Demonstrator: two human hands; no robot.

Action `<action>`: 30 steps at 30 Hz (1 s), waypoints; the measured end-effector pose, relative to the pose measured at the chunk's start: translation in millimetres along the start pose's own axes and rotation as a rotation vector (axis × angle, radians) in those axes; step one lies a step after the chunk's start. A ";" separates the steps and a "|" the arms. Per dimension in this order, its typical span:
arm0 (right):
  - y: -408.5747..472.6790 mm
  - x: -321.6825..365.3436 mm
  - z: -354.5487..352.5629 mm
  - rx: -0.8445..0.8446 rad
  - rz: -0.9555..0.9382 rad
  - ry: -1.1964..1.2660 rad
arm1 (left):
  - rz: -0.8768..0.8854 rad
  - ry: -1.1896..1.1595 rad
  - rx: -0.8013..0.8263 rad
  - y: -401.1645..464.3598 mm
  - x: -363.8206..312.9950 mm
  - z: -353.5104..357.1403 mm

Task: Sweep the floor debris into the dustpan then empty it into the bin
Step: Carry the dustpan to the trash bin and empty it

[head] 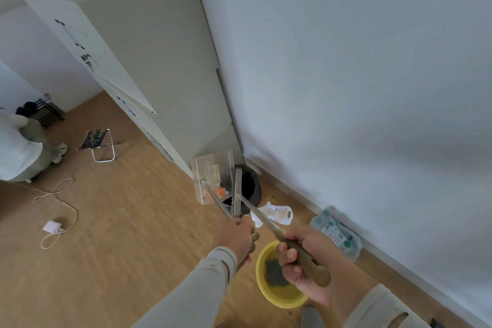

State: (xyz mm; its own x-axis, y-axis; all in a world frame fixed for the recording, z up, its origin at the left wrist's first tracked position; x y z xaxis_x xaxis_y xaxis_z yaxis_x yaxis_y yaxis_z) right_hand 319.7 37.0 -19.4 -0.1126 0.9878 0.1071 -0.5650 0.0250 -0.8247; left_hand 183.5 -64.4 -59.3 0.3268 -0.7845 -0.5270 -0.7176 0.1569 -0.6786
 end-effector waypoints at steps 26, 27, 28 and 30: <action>5.6 40.8 -16.4 0.001 -0.003 0.026 | 0.074 0.479 -0.092 12.8 -1.8 36.7; 5.7 41.1 -16.2 0.001 -0.004 0.025 | 0.075 0.482 -0.091 13.1 -2.6 36.7; 6.0 41.4 -15.8 0.000 -0.006 0.024 | 0.076 0.485 -0.090 13.4 -3.3 36.8; 6.3 42.3 -14.6 0.004 -0.007 0.026 | 0.079 0.496 -0.082 13.8 -4.1 36.7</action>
State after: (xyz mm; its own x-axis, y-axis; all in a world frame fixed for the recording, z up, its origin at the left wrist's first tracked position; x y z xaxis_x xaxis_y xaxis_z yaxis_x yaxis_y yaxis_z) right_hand 323.4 81.2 -28.1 -0.0878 0.9913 0.0981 -0.5687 0.0310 -0.8219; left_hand 194.8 -37.0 -85.3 -0.0478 -0.9656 -0.2555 -0.7805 0.1957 -0.5937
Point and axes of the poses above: each hand's wrist, its own y-axis towards the middle knuckle, its own z-axis out of the palm, x = y × z, the point moved 4 cm from there along y, towards the middle knuckle, and after that the axes turned 12 degrees about y, right-handed, at the moved point
